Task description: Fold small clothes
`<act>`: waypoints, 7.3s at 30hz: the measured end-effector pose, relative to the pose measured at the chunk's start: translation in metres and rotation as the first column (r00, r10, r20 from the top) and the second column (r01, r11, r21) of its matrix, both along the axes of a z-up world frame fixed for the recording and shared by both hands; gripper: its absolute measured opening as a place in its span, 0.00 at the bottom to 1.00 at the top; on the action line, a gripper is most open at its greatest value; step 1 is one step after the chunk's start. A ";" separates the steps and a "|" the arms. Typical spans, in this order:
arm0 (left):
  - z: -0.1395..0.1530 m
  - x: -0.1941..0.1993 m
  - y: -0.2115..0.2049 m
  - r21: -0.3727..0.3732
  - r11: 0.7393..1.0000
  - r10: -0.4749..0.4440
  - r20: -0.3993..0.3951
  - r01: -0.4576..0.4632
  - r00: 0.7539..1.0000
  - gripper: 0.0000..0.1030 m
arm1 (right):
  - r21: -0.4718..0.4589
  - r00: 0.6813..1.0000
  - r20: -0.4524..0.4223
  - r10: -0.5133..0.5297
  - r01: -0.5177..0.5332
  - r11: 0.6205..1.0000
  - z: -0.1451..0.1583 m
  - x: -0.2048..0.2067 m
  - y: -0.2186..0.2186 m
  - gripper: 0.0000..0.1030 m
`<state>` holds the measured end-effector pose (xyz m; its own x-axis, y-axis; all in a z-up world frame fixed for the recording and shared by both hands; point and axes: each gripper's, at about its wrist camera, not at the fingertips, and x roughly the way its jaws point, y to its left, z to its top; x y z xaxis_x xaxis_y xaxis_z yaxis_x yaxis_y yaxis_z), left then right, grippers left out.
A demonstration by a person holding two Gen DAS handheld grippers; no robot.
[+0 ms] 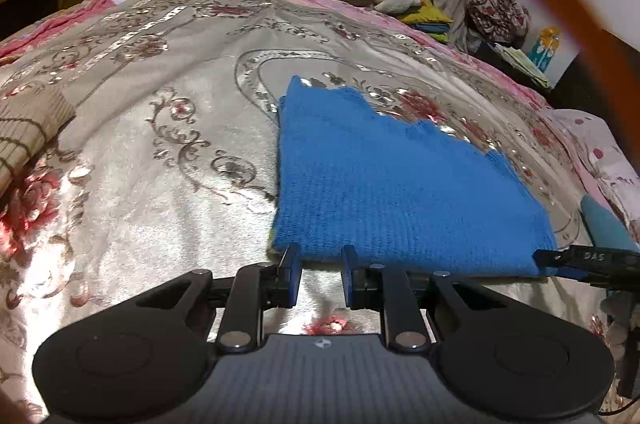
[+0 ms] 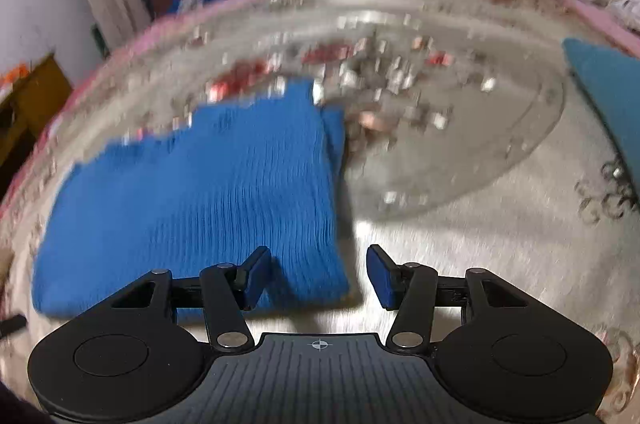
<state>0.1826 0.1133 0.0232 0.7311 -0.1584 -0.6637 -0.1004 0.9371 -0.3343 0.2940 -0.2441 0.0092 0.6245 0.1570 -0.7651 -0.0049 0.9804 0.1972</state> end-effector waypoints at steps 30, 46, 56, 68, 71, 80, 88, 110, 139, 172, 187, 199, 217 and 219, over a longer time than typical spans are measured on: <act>-0.040 0.018 0.030 -0.250 0.967 -0.043 0.042 0.052 0.998 0.28 | -0.086 0.923 0.010 0.385 -0.383 0.920 0.041 0.059 0.246 0.53; -0.045 0.022 0.037 -0.284 0.956 -0.058 0.042 0.067 0.997 0.29 | -0.285 0.893 -0.085 0.443 -0.448 0.848 -0.001 0.101 0.343 0.59; -0.043 0.017 0.037 -0.270 0.960 -0.060 0.075 0.078 0.995 0.37 | -0.367 0.878 -0.105 0.468 -0.471 0.802 -0.004 0.108 0.347 0.38; -0.038 0.006 0.029 -0.181 0.979 -0.059 0.176 0.091 0.983 0.55 | -0.228 0.882 -0.057 0.468 -0.468 0.854 0.032 0.106 0.305 0.12; -0.033 -0.002 0.030 -0.149 0.987 -0.028 0.227 0.063 0.973 0.61 | -0.199 0.887 -0.039 0.460 -0.458 0.866 0.040 0.103 0.293 0.12; -0.045 0.008 0.023 -0.099 0.994 -0.022 0.219 0.044 0.975 0.71 | -0.121 0.894 0.002 0.448 -0.445 0.887 0.057 0.095 0.265 0.11; -0.053 0.025 0.009 -0.114 0.993 -0.004 0.209 0.028 0.978 0.72 | -0.062 0.900 0.039 0.434 -0.431 0.900 0.072 0.088 0.236 0.11; 0.013 0.052 -0.097 -0.079 0.966 -0.210 0.305 0.245 0.929 0.18 | 0.090 0.951 0.109 0.289 -0.299 0.950 0.094 0.097 0.107 0.11; -0.015 0.073 -0.215 0.128 0.913 -0.404 0.175 0.387 0.898 0.19 | 0.151 0.990 -0.009 0.139 -0.136 0.979 0.022 0.124 0.002 0.30; -0.005 0.027 -0.175 0.145 0.891 -0.450 0.153 0.431 0.880 0.28 | 0.267 0.993 -0.019 0.115 -0.106 0.958 0.019 0.099 -0.025 0.40; -0.011 0.047 -0.151 0.095 0.927 -0.373 0.154 0.362 0.915 0.31 | 0.115 0.997 0.033 0.070 -0.074 0.991 0.017 0.109 -0.027 0.07; -0.003 0.052 -0.130 0.080 0.948 -0.316 0.179 0.307 0.932 0.39 | 0.188 0.990 0.078 0.121 -0.134 0.973 0.036 0.067 -0.032 0.38; -0.013 0.068 -0.123 0.045 0.961 -0.275 0.135 0.272 0.952 0.46 | 0.198 0.996 0.005 0.090 -0.089 0.976 0.008 0.040 -0.052 0.09; -0.019 0.072 -0.123 0.019 0.962 -0.273 0.107 0.273 0.956 0.46 | 0.167 0.995 -0.004 0.103 -0.101 0.981 0.004 0.041 -0.046 0.12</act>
<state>0.2550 -0.0092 0.0045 0.7275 -0.3594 -0.5844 0.1960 0.9252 -0.3249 0.3350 -0.2899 0.0137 0.5891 0.3450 -0.7307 -0.0999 0.9284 0.3578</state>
